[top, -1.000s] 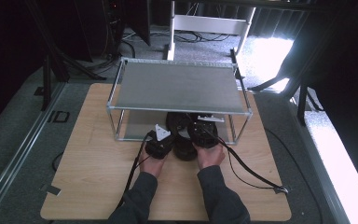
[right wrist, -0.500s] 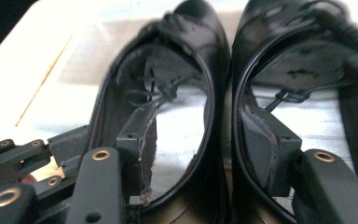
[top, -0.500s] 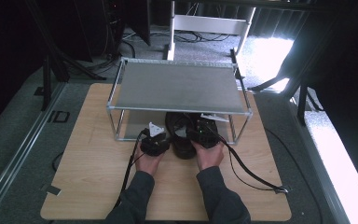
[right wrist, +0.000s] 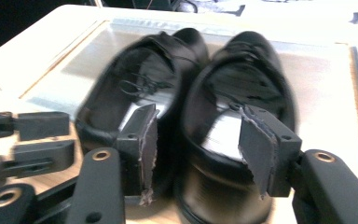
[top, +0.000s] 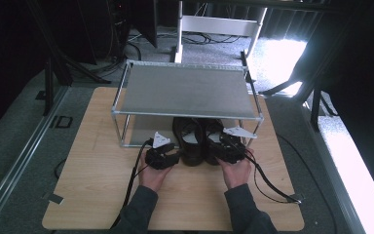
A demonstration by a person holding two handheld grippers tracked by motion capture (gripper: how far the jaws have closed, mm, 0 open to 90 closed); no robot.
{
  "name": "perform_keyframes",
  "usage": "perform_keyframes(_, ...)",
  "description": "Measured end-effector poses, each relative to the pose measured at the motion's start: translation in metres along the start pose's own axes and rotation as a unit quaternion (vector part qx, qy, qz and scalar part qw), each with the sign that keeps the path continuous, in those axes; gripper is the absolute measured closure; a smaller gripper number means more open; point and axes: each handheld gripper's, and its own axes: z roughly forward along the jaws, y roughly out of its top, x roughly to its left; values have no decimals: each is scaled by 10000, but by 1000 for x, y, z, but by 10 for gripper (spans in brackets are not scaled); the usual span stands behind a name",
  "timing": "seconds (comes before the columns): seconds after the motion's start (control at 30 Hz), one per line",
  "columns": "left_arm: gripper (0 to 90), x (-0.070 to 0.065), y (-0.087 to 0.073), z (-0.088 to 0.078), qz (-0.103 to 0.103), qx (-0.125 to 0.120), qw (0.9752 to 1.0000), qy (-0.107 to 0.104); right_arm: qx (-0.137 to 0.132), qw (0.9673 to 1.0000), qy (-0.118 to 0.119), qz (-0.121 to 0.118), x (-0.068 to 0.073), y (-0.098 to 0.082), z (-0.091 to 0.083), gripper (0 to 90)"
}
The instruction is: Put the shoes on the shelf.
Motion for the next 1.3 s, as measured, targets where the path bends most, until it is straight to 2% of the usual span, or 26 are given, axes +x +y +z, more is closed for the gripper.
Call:
perform_keyframes(0.17, 469, -14, -1, -3, 172, -32, 9998, -52, -102, 9998, 47, -132, -14, -15, -11, 425)
perform_keyframes(0.37, 390, -24, -2, 1, 260, 45, 9996, -76, 73, 9999, 48, -103, -26, -34, -9, 393)
perform_keyframes(0.57, 346, -31, -1, 11, 374, 244, 9990, -47, 321, 9993, 71, -172, -28, -44, 2, 371)
perform_keyframes(0.63, 348, -31, -1, 15, 367, 297, 9989, -33, 398, 9990, 98, -177, -27, -47, 7, 364)
perform_keyframes(0.77, 363, -31, 0, 16, 358, 312, 9989, 6, 359, 9993, 45, -126, -24, -49, 9, 365)
perform_keyframes(0.93, 427, -28, 2, 15, 301, 298, 9991, 13, 352, 9994, 40, 13, -23, -47, 9, 370)
perform_keyframes(1.1, 429, -25, 4, 15, 273, 301, 9992, -9, 344, 9994, -42, -98, -16, -43, 10, 375)
perform_keyframes(1.3, 436, -18, 5, 16, 234, 290, 9993, -12, 321, 9995, -26, -1, -13, -41, 14, 381)
